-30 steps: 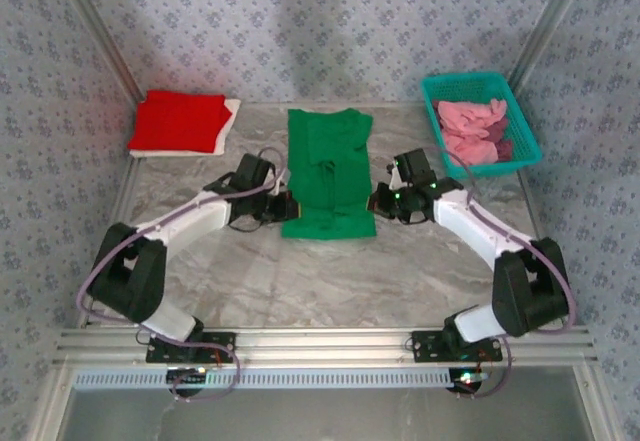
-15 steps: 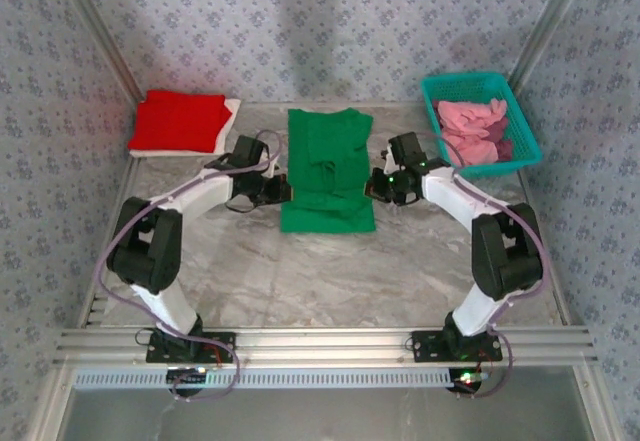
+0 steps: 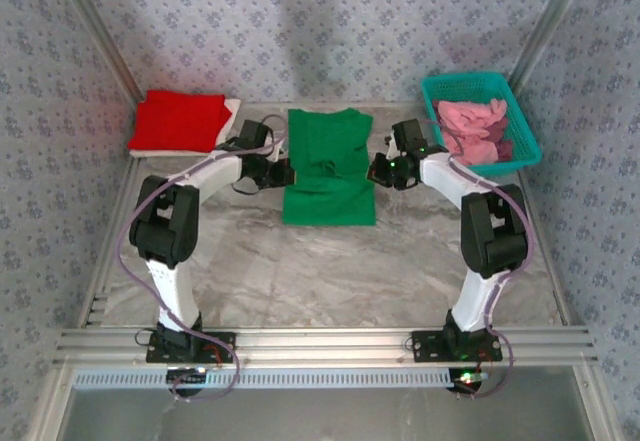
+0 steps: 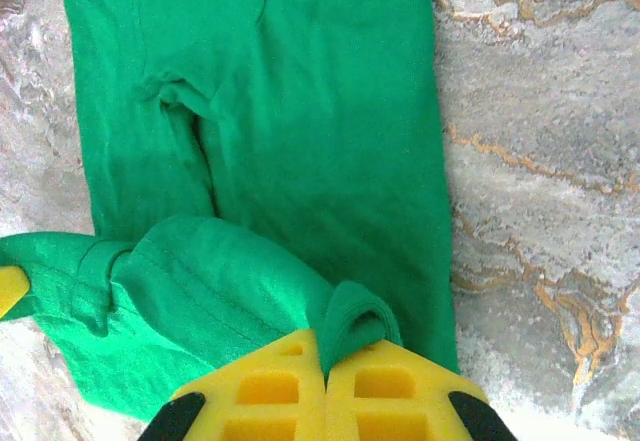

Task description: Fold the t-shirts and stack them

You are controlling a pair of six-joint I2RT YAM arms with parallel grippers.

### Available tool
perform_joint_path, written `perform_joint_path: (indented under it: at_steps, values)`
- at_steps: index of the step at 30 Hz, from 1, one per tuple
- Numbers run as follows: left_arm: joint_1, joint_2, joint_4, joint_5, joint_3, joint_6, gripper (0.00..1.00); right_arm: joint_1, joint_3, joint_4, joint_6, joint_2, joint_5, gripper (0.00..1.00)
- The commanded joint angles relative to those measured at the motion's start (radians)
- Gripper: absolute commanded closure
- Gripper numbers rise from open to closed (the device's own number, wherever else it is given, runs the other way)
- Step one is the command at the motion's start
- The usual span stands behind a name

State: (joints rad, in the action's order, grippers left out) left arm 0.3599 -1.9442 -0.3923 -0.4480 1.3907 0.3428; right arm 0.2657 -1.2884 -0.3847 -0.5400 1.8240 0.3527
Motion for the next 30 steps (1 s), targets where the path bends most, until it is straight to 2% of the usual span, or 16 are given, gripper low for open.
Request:
perform_joint_path:
  at_steps: [1, 25, 26, 27, 28, 29, 30]
  values:
    - [-0.006, -0.034, -0.036, 0.010, 0.055, -0.040, 1.00, -0.013, -0.045, -0.001, 0.025, 0.034, -0.011, 1.00]
    - [-0.021, -0.219, -0.073, 0.061, 0.268, -0.040, 1.00, -0.034, -0.258, -0.010, -0.001, 0.229, 0.007, 1.00]
    - [-0.026, -0.236, -0.080, 0.066, 0.299, -0.040, 0.95, -0.040, -0.280, -0.013, -0.005, 0.241, 0.013, 1.00]
    - [-0.031, -0.251, -0.092, 0.070, 0.332, -0.042, 0.85, -0.045, -0.306, -0.023, -0.011, 0.254, 0.019, 0.96]
    - [-0.037, -0.268, -0.112, 0.077, 0.379, -0.041, 0.74, -0.055, -0.345, -0.039, -0.018, 0.270, 0.029, 0.82]
    - [-0.044, -0.285, -0.141, 0.080, 0.434, -0.044, 0.62, -0.063, -0.379, -0.055, -0.026, 0.278, 0.034, 0.75]
    - [-0.049, -0.291, -0.164, 0.079, 0.478, -0.047, 0.54, -0.069, -0.400, -0.071, -0.031, 0.280, 0.035, 0.73]
